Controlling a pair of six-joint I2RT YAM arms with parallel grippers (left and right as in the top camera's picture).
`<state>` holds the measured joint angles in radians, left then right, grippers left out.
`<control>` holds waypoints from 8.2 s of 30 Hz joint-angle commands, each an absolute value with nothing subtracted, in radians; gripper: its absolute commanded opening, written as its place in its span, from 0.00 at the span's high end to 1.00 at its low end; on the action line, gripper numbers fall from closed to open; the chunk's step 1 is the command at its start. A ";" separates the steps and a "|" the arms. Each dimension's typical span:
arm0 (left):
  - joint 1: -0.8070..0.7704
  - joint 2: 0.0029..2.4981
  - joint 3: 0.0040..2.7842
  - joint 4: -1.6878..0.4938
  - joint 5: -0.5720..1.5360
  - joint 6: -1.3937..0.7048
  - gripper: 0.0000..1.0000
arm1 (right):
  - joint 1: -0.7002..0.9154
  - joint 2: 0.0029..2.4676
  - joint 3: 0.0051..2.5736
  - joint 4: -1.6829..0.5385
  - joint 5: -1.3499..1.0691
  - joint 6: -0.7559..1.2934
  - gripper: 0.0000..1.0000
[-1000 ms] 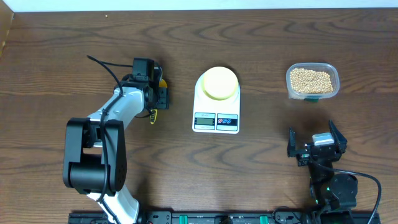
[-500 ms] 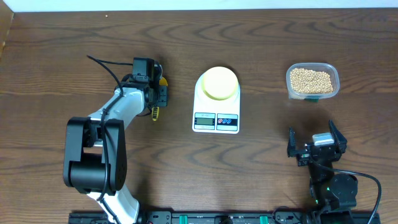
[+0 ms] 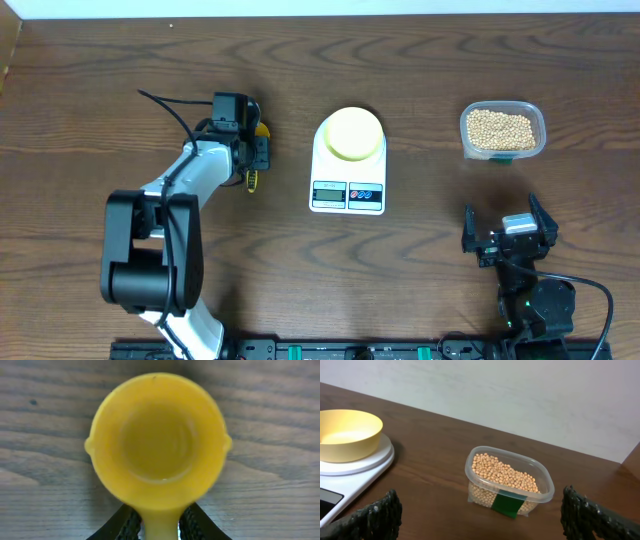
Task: Scoop item into bowl and weigh 50g on scale
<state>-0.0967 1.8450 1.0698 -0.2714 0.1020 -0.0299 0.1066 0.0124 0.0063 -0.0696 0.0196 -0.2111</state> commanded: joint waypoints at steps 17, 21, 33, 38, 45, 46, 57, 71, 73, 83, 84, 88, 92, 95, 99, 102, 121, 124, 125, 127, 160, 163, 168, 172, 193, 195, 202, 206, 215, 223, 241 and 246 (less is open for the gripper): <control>-0.097 1.726 1.064 -0.251 0.114 -0.204 0.04 | 0.103 0.009 0.005 -0.072 0.027 -0.199 0.01; -0.097 1.737 1.064 -0.319 0.130 -0.196 0.00 | 0.103 0.009 0.005 -0.072 0.027 -0.199 0.01; -0.098 1.808 1.064 -0.335 0.111 -0.148 0.25 | 0.103 0.009 0.005 -0.072 0.027 -0.199 0.01; -0.098 1.826 1.064 -0.334 0.111 -0.127 0.33 | 0.103 0.009 0.005 -0.072 0.027 -0.199 0.01; -0.097 1.879 1.064 -0.332 0.088 -0.124 0.41 | 0.103 0.009 0.005 -0.072 0.027 -0.199 0.01; -0.097 1.885 1.064 -0.332 0.087 -0.124 0.43 | 0.103 0.009 0.005 -0.072 0.027 -0.199 0.01; -0.097 1.889 1.064 -0.333 0.061 -0.125 0.67 | 0.103 0.009 0.005 -0.072 0.027 -0.199 0.01; -0.089 1.889 1.064 -0.459 -0.181 -0.333 0.75 | 0.103 0.009 0.005 -0.072 0.027 -0.199 0.01; -0.080 1.889 1.064 -0.487 -0.200 -0.364 0.75 | 0.103 0.009 0.005 -0.072 0.027 -0.199 0.01; -0.040 1.889 1.064 -0.493 -0.184 -0.366 0.65 | 0.103 0.009 0.005 -0.072 0.027 -0.199 0.01; -0.040 1.889 1.064 -0.489 -0.184 -0.361 0.62 | 0.103 0.009 0.005 -0.072 0.027 -0.199 0.01; -0.040 1.889 1.064 -0.480 -0.184 -0.353 0.52 | 0.103 0.009 0.005 -0.072 0.027 -0.199 0.01; -0.040 1.889 1.064 -0.463 -0.134 -0.257 0.50 | 0.103 0.009 0.005 -0.072 0.027 -0.199 0.01; -0.040 1.889 1.064 -0.459 -0.004 -0.191 0.50 | 0.103 0.009 0.005 -0.072 0.027 -0.199 0.01; -0.040 1.889 1.064 -0.463 0.092 -0.191 0.52 | 0.103 0.009 0.005 -0.072 0.027 -0.199 0.01; -0.040 1.889 1.064 -0.464 0.105 -0.191 0.54 | 0.103 0.009 0.005 -0.072 0.027 -0.199 0.01; -0.040 1.889 1.064 -0.415 0.090 -0.168 0.57 | 0.103 0.009 0.005 -0.072 0.027 -0.199 0.01; -0.040 1.889 1.064 -0.397 0.090 -0.168 0.58 | 0.103 0.009 0.005 -0.072 0.027 -0.199 0.01; -0.040 1.889 1.064 -0.393 0.090 -0.169 0.57 | 0.103 0.009 0.005 -0.072 0.027 -0.199 0.01; -0.041 1.889 1.064 -0.391 0.091 -0.169 0.58 | 0.103 0.009 0.005 -0.072 0.027 -0.199 0.01; -0.041 1.889 1.064 -0.387 0.097 -0.169 0.80 | 0.103 0.009 0.005 -0.072 0.027 -0.199 0.01; -0.040 1.889 1.064 -0.383 0.097 -0.170 0.81 | 0.103 0.009 0.005 -0.072 0.027 -0.199 0.01; -0.040 1.876 1.071 -0.372 0.097 -0.190 0.81 | 0.103 0.009 0.005 -0.072 0.027 -0.199 0.01; -0.040 1.843 1.090 -0.361 0.097 -0.204 0.85 | 0.103 0.009 0.005 -0.072 0.027 -0.199 0.01; -0.017 1.718 1.097 0.091 0.097 -0.642 0.85 | 0.103 0.009 0.005 -0.072 0.027 -0.199 0.01; -0.017 1.718 1.096 0.116 0.097 -0.643 0.85 | 0.103 0.009 0.005 -0.072 0.027 -0.199 0.01; -0.017 1.718 1.096 0.183 0.097 -0.671 0.85 | 0.103 0.009 0.005 -0.072 0.027 -0.199 0.01; -0.017 1.718 1.096 0.231 0.097 -0.672 0.85 | 0.103 0.009 0.005 -0.072 0.027 -0.199 0.01; -0.017 1.718 1.096 0.258 0.098 -0.790 0.90 | 0.102 0.027 0.006 0.164 -0.003 -0.444 0.01; -0.017 1.718 1.096 0.348 0.150 -0.921 0.90 | 0.097 0.284 0.064 0.537 -0.003 -0.465 0.01; -0.017 1.718 1.096 0.433 0.380 -1.559 0.92 | 0.097 1.401 1.111 0.261 -0.443 -0.344 0.01; -0.017 1.718 1.096 0.432 0.394 -1.577 0.93 | 0.099 1.538 1.236 0.131 -0.570 -0.310 0.01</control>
<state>-0.0204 1.7256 1.0809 0.4271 0.3511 -1.5269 0.1009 1.4979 1.1927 0.1482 -0.4351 -0.3611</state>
